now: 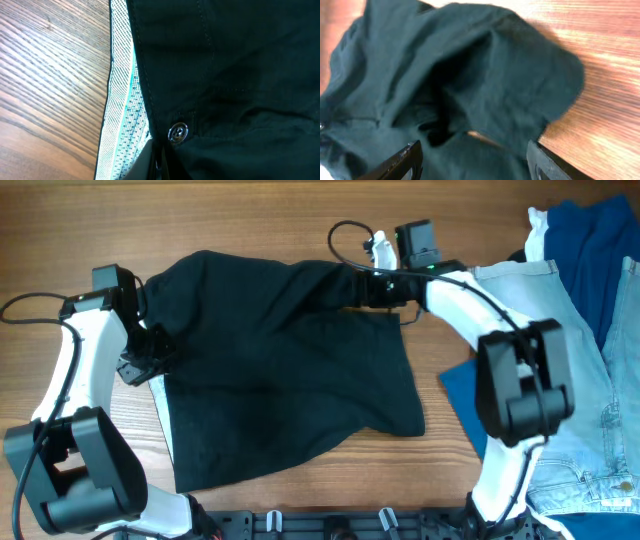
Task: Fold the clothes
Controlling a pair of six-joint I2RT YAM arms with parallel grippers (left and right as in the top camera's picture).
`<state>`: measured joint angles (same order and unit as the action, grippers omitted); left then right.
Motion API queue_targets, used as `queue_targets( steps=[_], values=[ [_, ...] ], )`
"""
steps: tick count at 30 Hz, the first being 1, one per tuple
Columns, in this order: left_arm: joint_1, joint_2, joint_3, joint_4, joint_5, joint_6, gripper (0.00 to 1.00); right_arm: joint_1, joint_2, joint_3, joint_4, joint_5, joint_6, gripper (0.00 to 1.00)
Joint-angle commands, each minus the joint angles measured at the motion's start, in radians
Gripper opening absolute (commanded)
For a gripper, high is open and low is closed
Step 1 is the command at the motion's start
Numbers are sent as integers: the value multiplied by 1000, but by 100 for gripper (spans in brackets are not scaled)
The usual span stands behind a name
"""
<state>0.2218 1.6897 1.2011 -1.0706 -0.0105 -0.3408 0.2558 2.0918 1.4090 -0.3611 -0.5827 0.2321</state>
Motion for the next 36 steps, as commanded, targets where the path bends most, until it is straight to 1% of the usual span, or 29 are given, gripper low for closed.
queue_targets(
  steps=[1,5,8,9,11,12,13,15,17,18,20,21,22,24,25,26,27,29,30,32,33,34,35,36],
  values=[
    [5,6,-5,-5,-2,-11,4,-2,46,3,59,57,106,67],
    [5,6,-5,-4,-2,-11,4,-2,46,3,109,118,116,66],
    [5,6,-5,-4,-2,-11,4,0,46,3,109,164,169,66],
    [5,6,-5,-4,-2,-11,4,0,48,3,116,159,175,59],
    [5,6,-5,-4,-2,-11,4,0,48,3,129,93,153,33],
    [5,6,-5,-4,-2,-11,4,0,48,3,155,54,129,15],
    [5,6,-5,-3,-2,-11,4,-6,43,12,191,20,110,4],
    [5,6,-5,-4,-2,-11,4,-18,22,82,189,21,64,4],
    [5,6,-5,-4,-2,-11,4,-24,-12,186,117,79,16,4],
    [5,6,-5,-4,-2,-11,4,-24,-38,269,36,172,-24,4],
    [5,6,-5,-4,-2,-11,4,-10,-78,354,-107,370,-105,4],
    [5,6,-5,-4,-2,-11,4,-6,-87,359,-159,448,-135,4],
    [5,6,-5,-4,-2,-11,4,-5,-87,358,-248,568,-155,4],
    [5,6,-5,-3,-2,-11,4,-11,-69,323,-361,780,-146,5],
    [5,6,-5,-3,-2,-11,4,-16,-61,296,-390,871,-118,4],
    [5,6,-5,-3,-2,-11,4,-19,-55,268,-418,945,-88,9],
    [5,6,-5,-4,-2,-11,4,-23,-53,251,-436,964,-82,13],
    [5,6,-5,-4,-2,-11,4,-33,-53,236,-433,977,-64,28],
    [5,6,-5,-3,-2,-11,4,-34,-55,240,-419,970,-66,38],
    [5,6,-5,-5,-2,-11,4,-34,-66,262,-418,911,-77,45],
    [5,6,-5,-5,-2,-11,4,-34,-79,265,-418,786,-85,49],
    [5,6,-5,-5,-2,-11,4,-35,-81,265,-415,617,-114,51],
    [5,6,-5,-4,-2,-11,4,-35,-79,265,-401,488,-145,53],
    [5,6,-5,-4,-2,-11,4,-35,-71,265,-377,418,-149,54]
  ],
)
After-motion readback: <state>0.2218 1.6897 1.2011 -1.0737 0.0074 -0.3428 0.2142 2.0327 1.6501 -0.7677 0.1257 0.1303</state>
